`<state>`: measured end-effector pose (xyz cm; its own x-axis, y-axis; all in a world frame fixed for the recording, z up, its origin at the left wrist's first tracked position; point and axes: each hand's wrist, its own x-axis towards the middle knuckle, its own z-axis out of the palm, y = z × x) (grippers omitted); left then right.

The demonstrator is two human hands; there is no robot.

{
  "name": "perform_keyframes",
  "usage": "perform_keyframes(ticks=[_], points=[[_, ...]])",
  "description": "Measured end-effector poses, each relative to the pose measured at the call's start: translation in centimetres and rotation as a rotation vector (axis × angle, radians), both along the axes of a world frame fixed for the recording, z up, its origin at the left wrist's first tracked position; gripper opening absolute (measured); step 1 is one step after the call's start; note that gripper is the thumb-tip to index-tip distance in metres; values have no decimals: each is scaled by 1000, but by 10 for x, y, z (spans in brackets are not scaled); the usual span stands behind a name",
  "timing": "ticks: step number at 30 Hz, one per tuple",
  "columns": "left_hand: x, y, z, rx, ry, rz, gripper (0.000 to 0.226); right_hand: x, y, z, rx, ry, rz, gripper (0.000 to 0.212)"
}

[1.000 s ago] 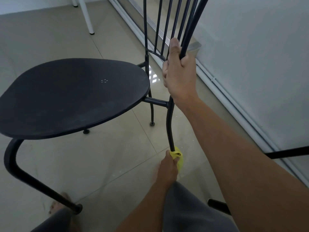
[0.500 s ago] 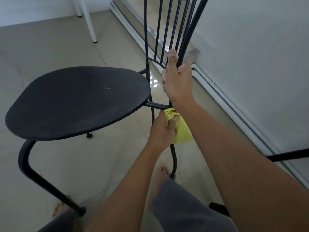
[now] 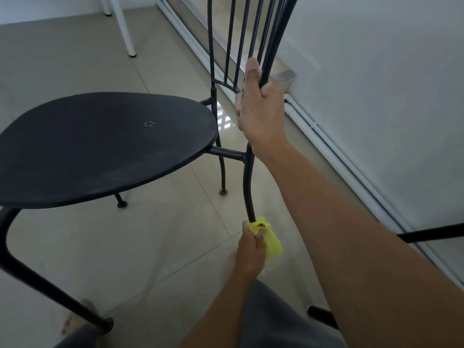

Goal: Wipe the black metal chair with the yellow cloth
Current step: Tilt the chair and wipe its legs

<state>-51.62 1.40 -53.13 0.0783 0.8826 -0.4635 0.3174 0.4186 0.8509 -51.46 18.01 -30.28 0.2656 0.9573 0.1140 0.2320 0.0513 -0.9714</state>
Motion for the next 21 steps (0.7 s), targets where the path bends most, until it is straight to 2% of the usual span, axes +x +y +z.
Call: perform_keyframes(ticks=[2, 6, 9, 11, 21], points=[[4, -6, -9, -43, 43, -32, 45, 1, 2, 0, 8, 25, 13, 51], [-3, -4, -10, -52, -13, -66, 19, -1, 1, 1, 18, 45, 15, 52], [-11, 10, 1, 19, 3, -57, 32, -3, 2, 3, 16, 26, 5, 52], [-16, 22, 18, 76, 12, -37, 37, -4, 2, 5, 1, 20, 7, 52], [-48, 87, 122, 338, -15, -69, 20, -5, -3, 3, 9, -1, -31, 49]])
